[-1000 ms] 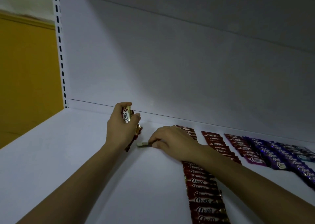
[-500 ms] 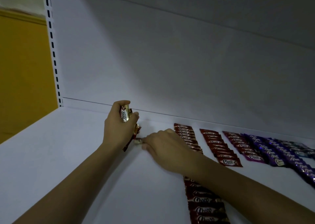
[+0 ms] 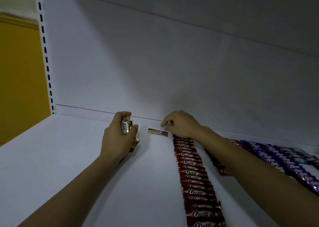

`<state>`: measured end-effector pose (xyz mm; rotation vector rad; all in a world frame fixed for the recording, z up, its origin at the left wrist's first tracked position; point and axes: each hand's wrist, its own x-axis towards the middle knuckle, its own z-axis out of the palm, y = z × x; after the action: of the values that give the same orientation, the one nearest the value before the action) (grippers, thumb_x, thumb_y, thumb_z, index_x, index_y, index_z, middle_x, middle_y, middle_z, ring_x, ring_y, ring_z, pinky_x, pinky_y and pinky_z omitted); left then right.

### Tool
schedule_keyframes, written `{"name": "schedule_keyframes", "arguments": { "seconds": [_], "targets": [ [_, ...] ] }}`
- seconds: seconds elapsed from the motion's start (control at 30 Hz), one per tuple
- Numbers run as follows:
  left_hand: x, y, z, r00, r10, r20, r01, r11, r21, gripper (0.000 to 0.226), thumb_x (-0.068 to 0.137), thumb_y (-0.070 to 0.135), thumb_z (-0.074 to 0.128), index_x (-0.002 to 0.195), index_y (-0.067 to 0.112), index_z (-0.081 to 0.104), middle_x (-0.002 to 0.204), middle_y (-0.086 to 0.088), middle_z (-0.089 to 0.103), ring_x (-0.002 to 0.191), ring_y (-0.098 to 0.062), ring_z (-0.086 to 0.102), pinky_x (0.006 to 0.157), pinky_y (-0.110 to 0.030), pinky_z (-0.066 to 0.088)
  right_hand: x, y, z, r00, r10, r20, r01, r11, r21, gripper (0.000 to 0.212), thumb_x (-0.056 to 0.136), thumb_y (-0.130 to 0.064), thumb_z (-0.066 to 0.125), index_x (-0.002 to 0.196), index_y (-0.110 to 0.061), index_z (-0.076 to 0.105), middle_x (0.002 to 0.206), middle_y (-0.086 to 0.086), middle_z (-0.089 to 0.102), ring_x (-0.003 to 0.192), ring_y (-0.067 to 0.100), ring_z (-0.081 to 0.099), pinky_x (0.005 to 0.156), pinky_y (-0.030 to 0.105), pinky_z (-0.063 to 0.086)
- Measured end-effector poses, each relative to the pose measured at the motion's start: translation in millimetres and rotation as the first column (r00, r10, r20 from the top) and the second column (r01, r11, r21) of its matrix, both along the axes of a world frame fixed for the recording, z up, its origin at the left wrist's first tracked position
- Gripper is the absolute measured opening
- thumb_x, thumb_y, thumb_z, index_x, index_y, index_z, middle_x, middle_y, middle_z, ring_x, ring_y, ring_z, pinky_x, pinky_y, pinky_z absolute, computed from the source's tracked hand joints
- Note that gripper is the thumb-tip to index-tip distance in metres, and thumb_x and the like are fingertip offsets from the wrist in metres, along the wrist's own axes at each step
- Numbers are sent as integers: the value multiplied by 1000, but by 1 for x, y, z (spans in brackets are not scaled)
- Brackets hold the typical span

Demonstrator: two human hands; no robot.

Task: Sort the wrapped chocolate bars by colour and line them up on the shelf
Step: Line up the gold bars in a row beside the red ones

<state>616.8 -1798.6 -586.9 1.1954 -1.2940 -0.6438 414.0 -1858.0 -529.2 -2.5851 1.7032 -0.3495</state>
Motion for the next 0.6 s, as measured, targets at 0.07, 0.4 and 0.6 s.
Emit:
{"name": "schedule_keyframes", "arguments": {
  "seconds": [0.07, 0.4, 0.6],
  "targets": [
    [0, -3, -1, 1000, -6, 12, 6, 1000, 5, 30, 90, 21, 62, 117, 29, 52, 84, -3, 65, 67, -22, 66, 58, -30, 49, -3, 1, -2, 997, -7, -72, 10, 999, 52, 22, 91, -19, 55, 102, -23, 73, 108, -2, 67, 86, 14, 59, 75, 27, 48],
    [0, -6, -5, 999, -8, 34, 8, 1000, -4, 31, 90, 21, 63, 117, 30, 51, 87, 4, 63, 69, -18, 65, 55, -24, 45, -6, -1, -8, 993, -38, -109, 44, 997, 60, 28, 92, -20, 50, 109, -25, 72, 112, -5, 69, 91, 14, 62, 84, 29, 49],
    [0, -5, -4, 998, 7, 62, -7, 1000, -7, 32, 90, 22, 63, 119, 27, 52, 87, 9, 62, 71, -10, 61, 56, -20, 42, -3, -1, -10, 986, -38, -160, 50, 996, 72, 31, 92, -21, 48, 113, -23, 70, 113, -5, 68, 91, 14, 60, 84, 27, 45]
  ]
}}
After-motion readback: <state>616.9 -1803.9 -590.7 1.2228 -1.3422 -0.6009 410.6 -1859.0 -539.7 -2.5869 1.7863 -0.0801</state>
